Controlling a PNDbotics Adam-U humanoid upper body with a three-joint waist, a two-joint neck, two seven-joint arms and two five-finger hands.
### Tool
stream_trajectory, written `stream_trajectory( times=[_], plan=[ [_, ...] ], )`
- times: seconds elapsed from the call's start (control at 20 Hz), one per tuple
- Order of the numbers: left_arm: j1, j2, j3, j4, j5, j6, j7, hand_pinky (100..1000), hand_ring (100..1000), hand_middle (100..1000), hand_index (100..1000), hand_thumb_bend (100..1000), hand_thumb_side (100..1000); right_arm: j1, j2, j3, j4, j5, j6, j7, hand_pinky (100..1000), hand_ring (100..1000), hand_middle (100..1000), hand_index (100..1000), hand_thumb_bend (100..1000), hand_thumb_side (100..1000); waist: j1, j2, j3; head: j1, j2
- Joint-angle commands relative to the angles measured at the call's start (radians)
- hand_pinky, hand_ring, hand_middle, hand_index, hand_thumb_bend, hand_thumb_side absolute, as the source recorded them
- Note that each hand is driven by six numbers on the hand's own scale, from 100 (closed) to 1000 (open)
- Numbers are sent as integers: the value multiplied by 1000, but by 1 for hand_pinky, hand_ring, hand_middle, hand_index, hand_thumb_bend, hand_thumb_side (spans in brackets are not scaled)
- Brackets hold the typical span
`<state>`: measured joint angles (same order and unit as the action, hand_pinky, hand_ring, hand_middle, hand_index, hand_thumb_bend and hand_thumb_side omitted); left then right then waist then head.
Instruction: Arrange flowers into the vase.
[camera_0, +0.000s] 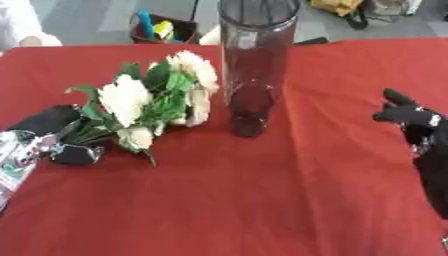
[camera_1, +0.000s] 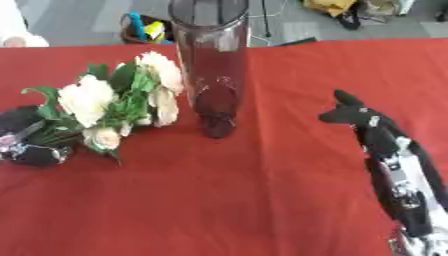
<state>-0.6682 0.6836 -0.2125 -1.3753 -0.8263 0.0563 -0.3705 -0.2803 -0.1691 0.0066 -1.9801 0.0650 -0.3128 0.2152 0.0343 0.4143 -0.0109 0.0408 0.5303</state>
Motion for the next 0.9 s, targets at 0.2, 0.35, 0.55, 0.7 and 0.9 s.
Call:
stream_trajectory(
  times=[0.2,0.35,0.55,0.7,0.9],
  plan=[
    [5,31,-3,-67,56,-25,-11,100,100,100,100,100,468,-2,-2,-3,-20,5,-4,1,1000,1000,681,750,100,969,-2,-19,0,-14,2],
    [13,41,5,-107,89,-17,-33,100,100,100,100,100,484,-1,-1,-3,-20,6,-3,2,1000,1000,681,750,100,970,-2,-20,1,-16,2],
    [22,54,27,-145,132,13,-45,100,100,100,100,100,481,1,-2,-4,-20,5,-4,1,1000,1000,681,750,100,971,-2,-23,3,-18,1],
    [27,62,40,-166,151,36,-37,100,100,100,100,100,460,2,-3,-5,-20,5,-4,1,1000,1000,681,751,100,972,-3,-25,4,-20,0],
    [38,73,51,-185,148,59,-20,100,100,100,100,100,421,3,-3,-6,-20,5,-5,1,1000,1000,681,751,100,972,-4,-26,4,-24,1]
  ],
)
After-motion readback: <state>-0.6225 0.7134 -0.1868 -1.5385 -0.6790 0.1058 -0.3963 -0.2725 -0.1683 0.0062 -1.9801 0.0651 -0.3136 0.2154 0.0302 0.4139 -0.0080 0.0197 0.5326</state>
